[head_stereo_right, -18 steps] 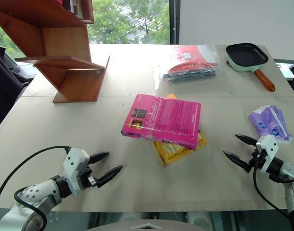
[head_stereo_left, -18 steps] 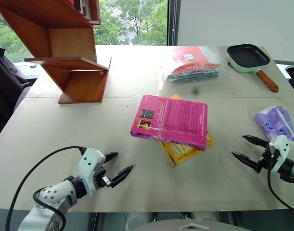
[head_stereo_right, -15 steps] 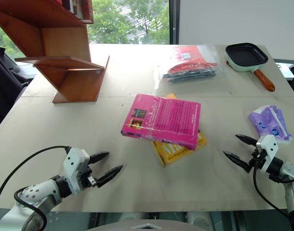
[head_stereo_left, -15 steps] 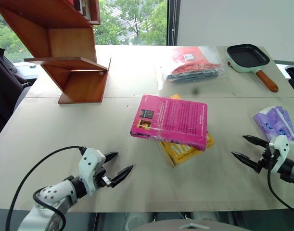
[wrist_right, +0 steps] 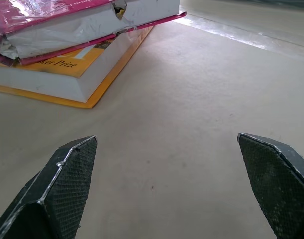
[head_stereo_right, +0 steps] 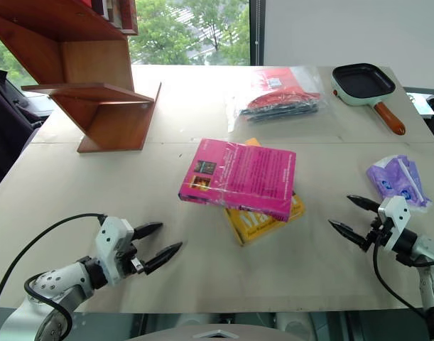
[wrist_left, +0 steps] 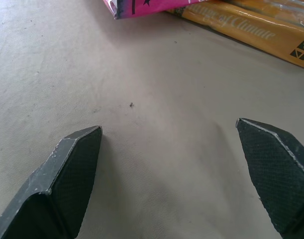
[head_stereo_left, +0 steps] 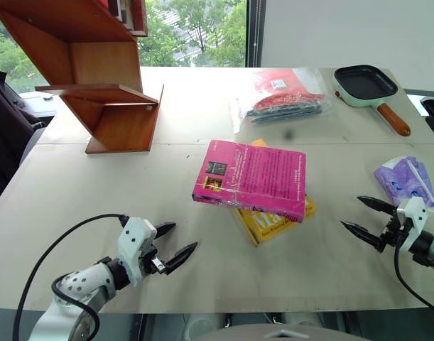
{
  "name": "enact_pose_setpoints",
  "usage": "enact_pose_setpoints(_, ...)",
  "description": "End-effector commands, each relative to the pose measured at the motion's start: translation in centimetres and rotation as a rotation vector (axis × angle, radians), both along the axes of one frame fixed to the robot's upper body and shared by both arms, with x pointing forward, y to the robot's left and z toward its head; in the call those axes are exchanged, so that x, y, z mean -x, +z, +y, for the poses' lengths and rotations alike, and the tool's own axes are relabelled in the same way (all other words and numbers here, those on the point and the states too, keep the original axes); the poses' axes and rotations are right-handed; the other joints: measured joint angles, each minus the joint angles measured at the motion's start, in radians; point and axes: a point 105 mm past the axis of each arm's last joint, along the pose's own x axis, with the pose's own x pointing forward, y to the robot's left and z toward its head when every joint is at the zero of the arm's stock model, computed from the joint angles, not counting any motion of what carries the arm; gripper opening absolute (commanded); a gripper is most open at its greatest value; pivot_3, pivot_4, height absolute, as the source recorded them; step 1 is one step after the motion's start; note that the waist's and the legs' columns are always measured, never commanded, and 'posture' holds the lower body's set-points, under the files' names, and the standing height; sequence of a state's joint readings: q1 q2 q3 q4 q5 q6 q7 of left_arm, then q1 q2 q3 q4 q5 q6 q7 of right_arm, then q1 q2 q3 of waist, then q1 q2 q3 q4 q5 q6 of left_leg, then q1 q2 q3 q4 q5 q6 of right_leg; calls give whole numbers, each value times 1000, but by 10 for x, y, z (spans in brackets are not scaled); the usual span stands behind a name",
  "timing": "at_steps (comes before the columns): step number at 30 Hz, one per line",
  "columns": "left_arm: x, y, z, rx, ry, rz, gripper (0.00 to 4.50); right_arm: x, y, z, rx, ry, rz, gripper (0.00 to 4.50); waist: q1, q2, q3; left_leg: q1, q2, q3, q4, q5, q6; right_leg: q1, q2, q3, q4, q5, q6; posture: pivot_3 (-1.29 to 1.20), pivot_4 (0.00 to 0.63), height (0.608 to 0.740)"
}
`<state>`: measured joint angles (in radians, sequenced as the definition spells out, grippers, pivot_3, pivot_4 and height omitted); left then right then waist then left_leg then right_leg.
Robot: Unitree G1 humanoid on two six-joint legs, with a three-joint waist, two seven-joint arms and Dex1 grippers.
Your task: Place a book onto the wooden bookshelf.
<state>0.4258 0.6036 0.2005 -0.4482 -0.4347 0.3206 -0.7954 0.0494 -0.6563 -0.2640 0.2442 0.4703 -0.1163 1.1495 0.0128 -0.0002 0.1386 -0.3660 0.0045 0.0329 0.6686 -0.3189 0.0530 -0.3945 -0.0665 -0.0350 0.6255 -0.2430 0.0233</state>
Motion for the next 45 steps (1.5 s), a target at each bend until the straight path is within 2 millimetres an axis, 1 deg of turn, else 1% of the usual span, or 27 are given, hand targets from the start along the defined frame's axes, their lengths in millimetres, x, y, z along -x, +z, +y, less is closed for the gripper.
enact_pose_setpoints(1, 2, 3, -1, 9, -13, -20, 4451, -3, 8, -5, 9, -13, -35, 4500, 0, 0, 0, 0, 0, 0, 0, 0, 0, 0, 0, 0, 0, 0, 0, 0, 150, 740)
enact_pose_setpoints(5, 3, 4, -2, 13, -23, -26, 4451, -5, 7, -5, 13, -11, -31, 4500, 0, 0, 0, 0, 0, 0, 0, 0, 0, 0, 0, 0, 0, 0, 0, 0, 150, 740)
enact_pose_setpoints(7, 2, 8, -1, 3, -30, -53, 4451, -11, 11, -4, 7, -19, -43, 4500, 0, 0, 0, 0, 0, 0, 0, 0, 0, 0, 0, 0, 0, 0, 0, 0, 150, 740)
enact_pose_setpoints(10, 4, 14, -4, 5, -94, -50, 4451, -31, 25, -4, -21, -80, -76, 4500, -4, 0, 0, 0, 0, 0, 1, 0, 0, 0, 0, 0, 1, 0, 0, 0, 150, 740)
enact_pose_setpoints(12, 6, 24, -5, 24, -153, -59, 4451, -44, 31, -2, -6, -88, -56, 4500, -6, 0, 0, 1, 0, 0, 1, 0, 0, 0, 1, 0, 1, 0, 0, 0, 150, 740)
enact_pose_setpoints(15, 5, 44, -2, 24, -222, -83, 4451, -62, 39, 2, 33, -72, -39, 4500, -7, 0, 0, 0, 0, 0, 1, 0, 0, 0, 1, 0, 1, 0, 0, 0, 150, 740)
enact_pose_setpoints(18, 4, 60, 6, -8, -261, -107, 4500, -80, 47, 6, 53, -62, -29, 3650, -6, 0, 0, 0, 0, 0, 1, 0, 0, 0, 1, -1, 1, 0, 0, 0, 150, 740)
enact_pose_setpoints(20, 4, 74, 10, 13, -275, -133, 4500, -92, 52, 12, 54, -41, -26, 2770, -8, 0, 1, -1, 0, 0, 2, 0, 0, 0, 1, -1, 0, 0, 0, 0, 150, 740)
enact_pose_setpoints(21, 4, 81, 11, 30, -280, -148, 4500, -99, 57, 17, 56, -30, -41, 2447, -12, 0, 1, -1, 0, 0, 2, 0, 0, 0, 1, -1, 0, 0, 0, 0, 150, 740)
enact_pose_setpoints(22, 4, 87, 12, 31, -283, -164, 4500, -109, 64, 22, 55, -26, -62, 2012, -15, 0, 1, -3, 0, 0, 2, 0, 0, -1, 2, -1, 0, 0, 0, 0, 150, 740)
enact_pose_setpoints(24, 2, 91, 16, -22, -291, -186, 4500, -131, 76, 36, 55, -19, -84, 1013, -26, 0, 2, -3, 0, 0, 3, 0, 0, -2, 2, -1, 0, 0, 1, 0, 150, 740)
enact_pose_setpoints(25, 1, 91, 17, -47, -295, -191, 4500, -139, 79, 40, 60, -17, -85, 524, -31, 0, 3, -3, 0, 0, 3, 1, -1, -2, 3, -1, 1, 1, 1, 0, 150, 740)
enact_pose_setpoints(26, 0, 95, 21, -58, -288, -205, 4500, -151, 82, 48, 80, -24, -79, 52, -36, 0, 4, -3, 0, 1, 3, 1, -2, -2, 3, 0, 1, 1, 1, 0, 150, 740)
enact_pose_setpoints(28, 2, 99, 28, -71, -281, -213, 4500, -167, 84, 64, 124, -26, -65, 14, -43, -1, 4, -2, 0, 1, 3, 2, -2, -2, 4, 1, 1, 1, 1, 0, 150, 740)
enact_pose_setpoints(29, 3, 101, 31, -77, -279, -217, 4500, -172, 84, 70, 140, -18, -57, 14, -48, -1, 5, -2, 0, 1, 2, 2, -2, -2, 5, 0, 1, 1, 2, 0, 150, 740)
enact_pose_setpoints(32, 4, 107, 37, -107, -262, -231, 4500, -179, 89, 87, 161, 8, -64, 14, -46, -1, 5, -5, 0, 0, 2, 2, -2, -4, 4, -2, 0, 2, 3, 0, 150, 740)
enact_pose_setpoints(34, 4, 112, 38, -114, -247, -244, 4500, -183, 92, 95, 175, 25, -62, 14, -47, -1, 5, -9, 0, 0, 3, 2, -2, -6, 4, -4, 0, 2, 3, 0, 150, 740)
enact_pose_setpoints(36, 7, 112, 34, -110, -251, -239, 4500, -180, 90, 100, 194, 74, -35, 14, -48, -1, 5, -17, 0, -1, 7, 2, -2, -12, 3, -5, 1, 2, 4, 0, 150, 740)
enact_pose_setpoints(38, 10, 110, 29, -106, -254, -231, 4500, -174, 87, 103, 220, 145, -19, 14, -48, -1, 5, -18, 0, -1, 9, 2, -2, -12, 3, -5, 1, 2, 4, 0, 150, 740)
enact_pose_setpoints(41, 14, 107, 25, -88, -244, -222, 4500, -165, 90, 110, 182, 243, 10, 14, -50, -1, 5, -18, 0, -1, 9, 2, -2, -12, 3, -5, 1, 2, 4, 0, 150, 740)
enact_pose_setpoints(45, 15, 105, 23, -83, -242, -214, 4500, -152, 84, 117, 192, 353, 47, 14, -52, -1, 5, -16, 0, -1, 9, 2, -3, -12, 4, -5, 4, 2, 4, 0, 150, 740)
